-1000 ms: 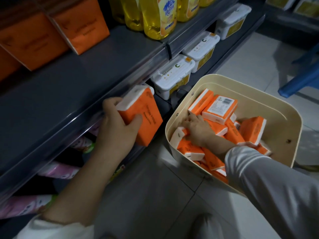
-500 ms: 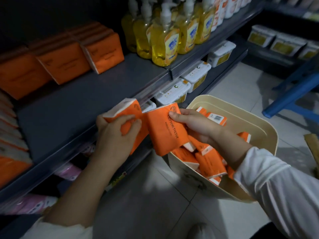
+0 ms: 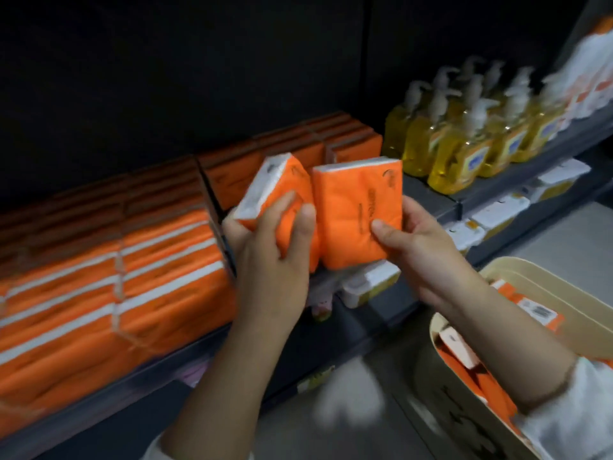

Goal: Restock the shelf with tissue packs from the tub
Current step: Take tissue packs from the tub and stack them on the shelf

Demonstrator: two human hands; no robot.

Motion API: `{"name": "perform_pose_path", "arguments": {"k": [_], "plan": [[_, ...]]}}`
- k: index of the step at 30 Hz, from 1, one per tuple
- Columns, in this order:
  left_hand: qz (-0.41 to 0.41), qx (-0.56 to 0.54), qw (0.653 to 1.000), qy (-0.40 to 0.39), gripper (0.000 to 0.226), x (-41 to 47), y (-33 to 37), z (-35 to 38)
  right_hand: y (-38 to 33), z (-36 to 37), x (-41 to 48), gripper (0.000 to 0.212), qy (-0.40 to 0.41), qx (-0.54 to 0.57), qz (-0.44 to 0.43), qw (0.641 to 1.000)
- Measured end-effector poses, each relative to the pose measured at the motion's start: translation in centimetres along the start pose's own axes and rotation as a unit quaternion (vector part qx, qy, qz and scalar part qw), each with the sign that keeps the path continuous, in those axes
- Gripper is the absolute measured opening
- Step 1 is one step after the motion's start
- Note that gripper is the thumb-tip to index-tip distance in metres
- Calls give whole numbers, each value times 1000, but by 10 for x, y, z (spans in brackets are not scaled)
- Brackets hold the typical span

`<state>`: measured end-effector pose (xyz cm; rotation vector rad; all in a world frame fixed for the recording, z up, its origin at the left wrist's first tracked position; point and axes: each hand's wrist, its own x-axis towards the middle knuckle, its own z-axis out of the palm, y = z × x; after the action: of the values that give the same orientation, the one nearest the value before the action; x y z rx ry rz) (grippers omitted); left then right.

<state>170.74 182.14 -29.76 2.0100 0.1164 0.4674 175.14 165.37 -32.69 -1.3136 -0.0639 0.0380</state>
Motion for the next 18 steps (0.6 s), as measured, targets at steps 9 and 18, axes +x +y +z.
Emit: {"name": "perform_pose_path", "arguments": {"k": [9,18], "plan": [[-58,-82,969,225,46,43,-35,-79,9,57,69,52,0,-431,-148,890],[-134,-233,943,198,49,60,-82,-109,31,134,133,55,-137,-759,-185,609]]}}
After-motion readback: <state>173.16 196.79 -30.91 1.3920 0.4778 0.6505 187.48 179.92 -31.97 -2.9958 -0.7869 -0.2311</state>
